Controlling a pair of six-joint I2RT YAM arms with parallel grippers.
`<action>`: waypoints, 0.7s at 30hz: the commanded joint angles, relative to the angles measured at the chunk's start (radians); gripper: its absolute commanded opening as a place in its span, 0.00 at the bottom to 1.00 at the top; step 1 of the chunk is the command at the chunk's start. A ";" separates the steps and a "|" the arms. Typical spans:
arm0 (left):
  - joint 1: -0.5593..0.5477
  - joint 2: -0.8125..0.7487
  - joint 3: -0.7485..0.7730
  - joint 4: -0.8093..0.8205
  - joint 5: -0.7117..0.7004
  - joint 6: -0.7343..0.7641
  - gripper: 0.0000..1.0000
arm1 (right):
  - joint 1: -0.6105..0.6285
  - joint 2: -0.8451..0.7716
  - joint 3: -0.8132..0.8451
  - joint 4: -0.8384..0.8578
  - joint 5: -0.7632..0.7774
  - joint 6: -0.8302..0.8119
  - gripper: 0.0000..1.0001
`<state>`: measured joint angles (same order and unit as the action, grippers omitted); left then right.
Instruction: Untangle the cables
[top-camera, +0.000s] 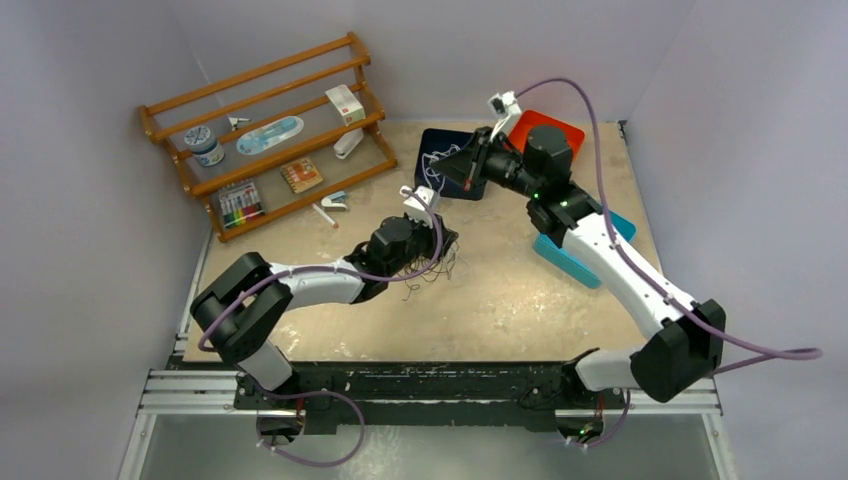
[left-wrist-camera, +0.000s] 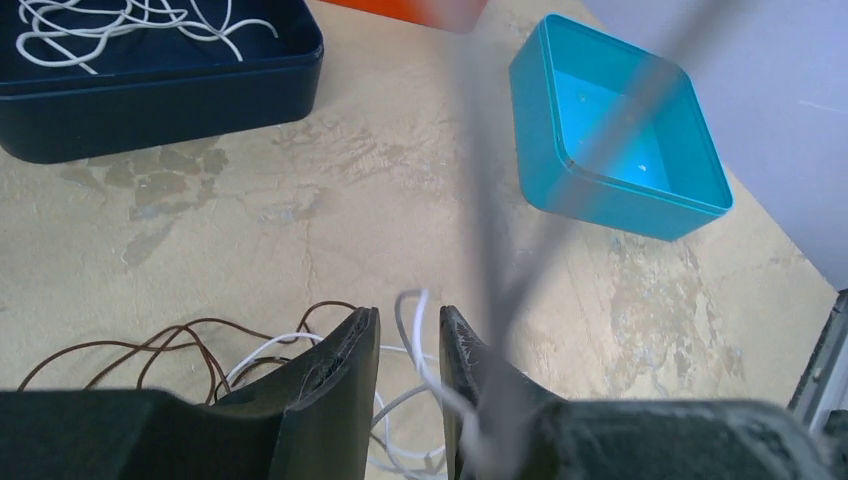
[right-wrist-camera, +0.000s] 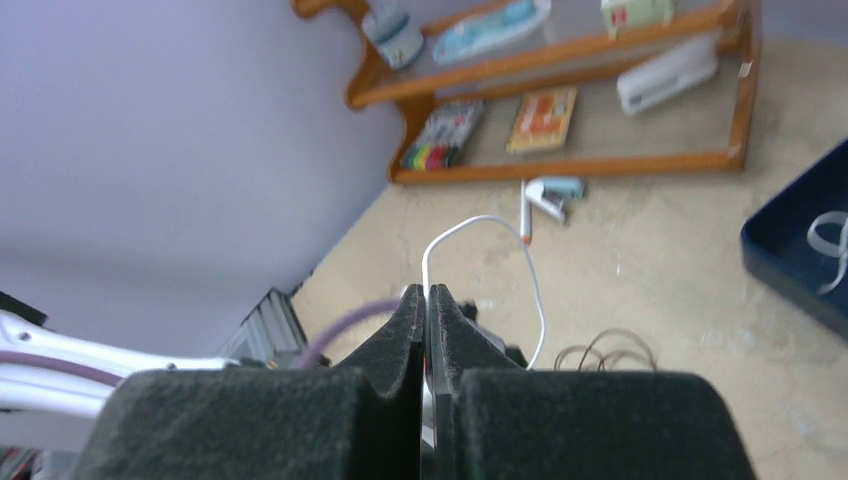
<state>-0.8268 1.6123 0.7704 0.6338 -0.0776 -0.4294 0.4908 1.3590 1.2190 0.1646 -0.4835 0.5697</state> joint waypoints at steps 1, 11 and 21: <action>0.000 0.009 -0.030 0.080 0.043 -0.042 0.27 | 0.002 -0.071 0.155 -0.001 0.072 -0.082 0.00; 0.000 0.061 -0.078 0.125 0.067 -0.067 0.25 | -0.004 -0.067 0.395 -0.021 0.134 -0.144 0.00; 0.000 0.107 -0.096 0.153 0.087 -0.086 0.23 | -0.011 -0.075 0.579 -0.068 0.281 -0.249 0.00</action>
<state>-0.8268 1.7134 0.6872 0.7029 -0.0116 -0.4957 0.4862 1.3186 1.7042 0.0875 -0.2943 0.3897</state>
